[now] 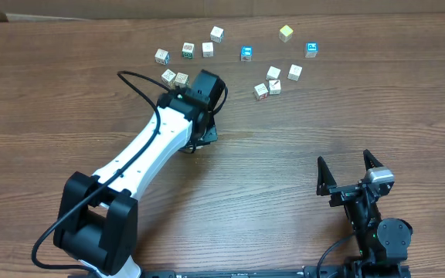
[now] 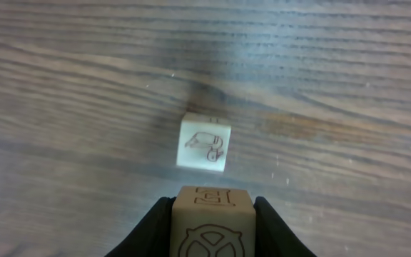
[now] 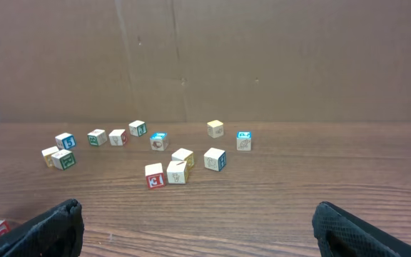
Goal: Form a tower
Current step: 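Carry the 'H' block over the placed 'T' block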
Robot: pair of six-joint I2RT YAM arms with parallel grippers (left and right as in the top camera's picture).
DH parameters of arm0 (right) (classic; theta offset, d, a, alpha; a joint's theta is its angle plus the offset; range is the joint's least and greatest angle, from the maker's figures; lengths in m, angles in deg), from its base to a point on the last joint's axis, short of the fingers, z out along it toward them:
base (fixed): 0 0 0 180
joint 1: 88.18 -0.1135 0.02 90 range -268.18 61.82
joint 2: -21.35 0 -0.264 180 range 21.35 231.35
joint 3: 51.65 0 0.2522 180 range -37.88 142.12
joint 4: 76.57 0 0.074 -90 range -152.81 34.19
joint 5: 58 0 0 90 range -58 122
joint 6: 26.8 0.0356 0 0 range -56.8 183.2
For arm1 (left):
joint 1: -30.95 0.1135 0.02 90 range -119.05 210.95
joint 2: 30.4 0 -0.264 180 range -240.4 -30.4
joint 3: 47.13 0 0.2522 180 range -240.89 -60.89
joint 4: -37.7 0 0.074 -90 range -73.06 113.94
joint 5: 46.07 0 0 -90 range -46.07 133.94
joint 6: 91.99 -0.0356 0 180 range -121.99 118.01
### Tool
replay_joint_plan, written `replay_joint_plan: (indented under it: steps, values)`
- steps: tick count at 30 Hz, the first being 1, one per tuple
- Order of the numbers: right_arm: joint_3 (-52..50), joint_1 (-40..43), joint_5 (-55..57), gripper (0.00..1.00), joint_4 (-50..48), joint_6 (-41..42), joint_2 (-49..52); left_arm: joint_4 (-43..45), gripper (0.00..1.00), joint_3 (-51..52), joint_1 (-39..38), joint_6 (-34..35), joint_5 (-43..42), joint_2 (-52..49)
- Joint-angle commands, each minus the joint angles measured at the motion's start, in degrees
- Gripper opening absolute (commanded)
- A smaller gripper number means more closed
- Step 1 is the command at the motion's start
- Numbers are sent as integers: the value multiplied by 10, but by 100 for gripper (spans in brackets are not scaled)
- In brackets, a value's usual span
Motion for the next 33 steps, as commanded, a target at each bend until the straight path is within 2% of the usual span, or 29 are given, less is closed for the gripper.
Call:
replay_joint_plan:
  steps: [1,8,14,33]
  values:
    - [-6,-3,1,100,-2,-2,-5,43,25,35,0,10,8,-3]
    - [-6,-3,1,100,-2,-2,-5,81,26,43,1,-35,13,-3]
    - [-6,-3,1,100,-2,-2,-5,82,21,43,1,-82,26,-4]
    - [-6,-3,1,100,-2,-2,-5,85,25,44,1,-82,37,-23]
